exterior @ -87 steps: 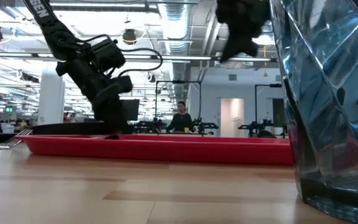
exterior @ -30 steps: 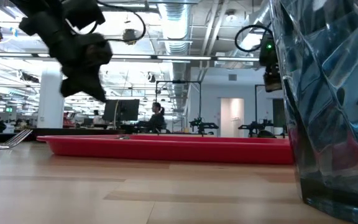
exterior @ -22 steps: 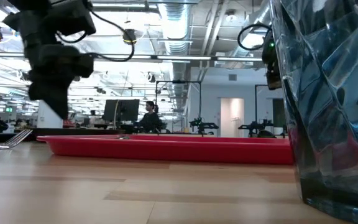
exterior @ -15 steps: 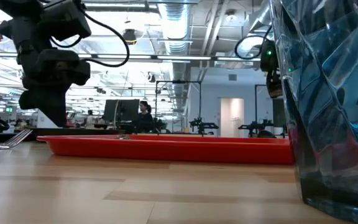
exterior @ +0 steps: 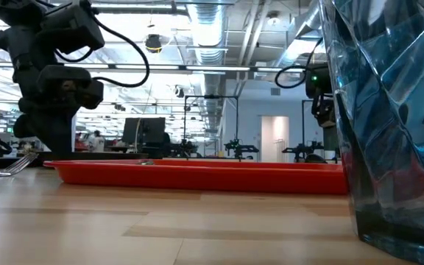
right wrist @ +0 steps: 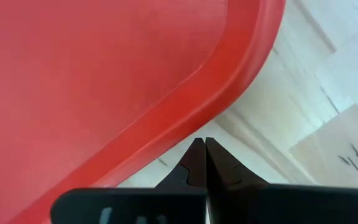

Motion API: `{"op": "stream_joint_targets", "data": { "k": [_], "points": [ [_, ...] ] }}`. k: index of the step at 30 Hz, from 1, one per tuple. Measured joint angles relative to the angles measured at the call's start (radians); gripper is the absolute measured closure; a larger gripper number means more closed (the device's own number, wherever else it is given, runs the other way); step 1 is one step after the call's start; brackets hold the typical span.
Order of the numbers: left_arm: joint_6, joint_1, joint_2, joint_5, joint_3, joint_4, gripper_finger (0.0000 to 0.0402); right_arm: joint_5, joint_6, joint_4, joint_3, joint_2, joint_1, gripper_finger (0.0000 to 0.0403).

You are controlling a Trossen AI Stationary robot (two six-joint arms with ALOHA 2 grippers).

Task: Pick and place plate/cup/fork/spoon on tray
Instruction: Adjust the orange tray on the table

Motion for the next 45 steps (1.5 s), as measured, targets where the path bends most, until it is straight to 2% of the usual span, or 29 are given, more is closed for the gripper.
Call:
{"op": "stream_joint_targets", "data": {
  "k": [11,36,45],
  "points": [
    [-0.044,-0.046,0.044,0.008,0.000,0.093,0.0401,-0.002,-0.001,0.042,-0.001,0.015,-0.009,0.0397],
    [-0.044,-0.051,0.043,-0.011,0.000,0.093,0.0401,0.017,-0.041,0.060,0.000,0.015,-0.028,0.0397],
    [-0.040,-0.051,0.043,-0.010,0.000,0.093,0.0401,0.020,-0.065,0.067,0.000,0.015,-0.048,0.0385]
  ]
}}
